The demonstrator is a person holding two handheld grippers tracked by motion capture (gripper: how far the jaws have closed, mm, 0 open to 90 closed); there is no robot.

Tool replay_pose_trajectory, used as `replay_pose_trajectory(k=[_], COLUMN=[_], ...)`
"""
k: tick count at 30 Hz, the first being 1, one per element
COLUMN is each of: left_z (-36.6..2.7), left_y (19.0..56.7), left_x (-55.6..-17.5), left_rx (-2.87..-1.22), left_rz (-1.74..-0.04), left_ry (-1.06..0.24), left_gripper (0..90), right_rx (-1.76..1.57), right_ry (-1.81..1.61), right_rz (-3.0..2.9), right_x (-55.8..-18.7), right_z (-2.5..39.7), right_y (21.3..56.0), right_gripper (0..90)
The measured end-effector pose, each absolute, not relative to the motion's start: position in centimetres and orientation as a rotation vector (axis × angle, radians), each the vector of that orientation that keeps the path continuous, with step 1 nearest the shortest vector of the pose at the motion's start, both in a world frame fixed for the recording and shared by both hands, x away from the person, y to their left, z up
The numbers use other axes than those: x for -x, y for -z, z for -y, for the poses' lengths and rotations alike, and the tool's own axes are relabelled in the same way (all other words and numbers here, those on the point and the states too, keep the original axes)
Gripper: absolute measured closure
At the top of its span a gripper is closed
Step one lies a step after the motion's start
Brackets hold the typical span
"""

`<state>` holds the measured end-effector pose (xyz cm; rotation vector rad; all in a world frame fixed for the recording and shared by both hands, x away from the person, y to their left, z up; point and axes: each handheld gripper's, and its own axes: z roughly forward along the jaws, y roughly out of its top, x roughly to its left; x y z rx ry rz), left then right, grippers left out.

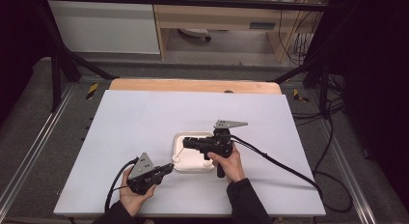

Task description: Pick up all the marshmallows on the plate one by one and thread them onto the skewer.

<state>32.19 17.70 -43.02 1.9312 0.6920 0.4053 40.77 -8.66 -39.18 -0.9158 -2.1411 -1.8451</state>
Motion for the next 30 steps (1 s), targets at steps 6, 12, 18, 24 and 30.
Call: replay_pose_trajectory(k=[6, 12, 18, 24, 30], left_z=[-17.6, -17.1, -16.9, -16.9, -17.3], left_y=[43.0, 43.2, 43.2, 43.2, 43.2], left_x=[-32.3, -32.5, -32.6, -32.6, -32.5], left_rx=[-1.913, -1.923, -1.923, -1.921, -1.926], left_rz=[-0.703, -0.719, -0.725, -0.723, -0.744], left_ry=[-0.392, -0.394, -0.395, -0.395, -0.388], left_gripper=[88.6, 88.5, 88.5, 88.5, 88.5], right_rx=[0.918, 0.912, 0.914, 0.927, 0.942], right_ry=[1.837, 1.793, 1.772, 1.781, 1.825], right_rz=[2.139, 2.164, 2.175, 2.212, 2.291], right_x=[-40.6, -40.3, -40.1, -40.0, -40.0], right_z=[8.4, 7.9, 7.6, 7.8, 8.9], right_y=[39.5, 40.4, 40.9, 40.7, 39.0], right_gripper=[79.2, 78.8, 78.4, 67.4, 42.4])
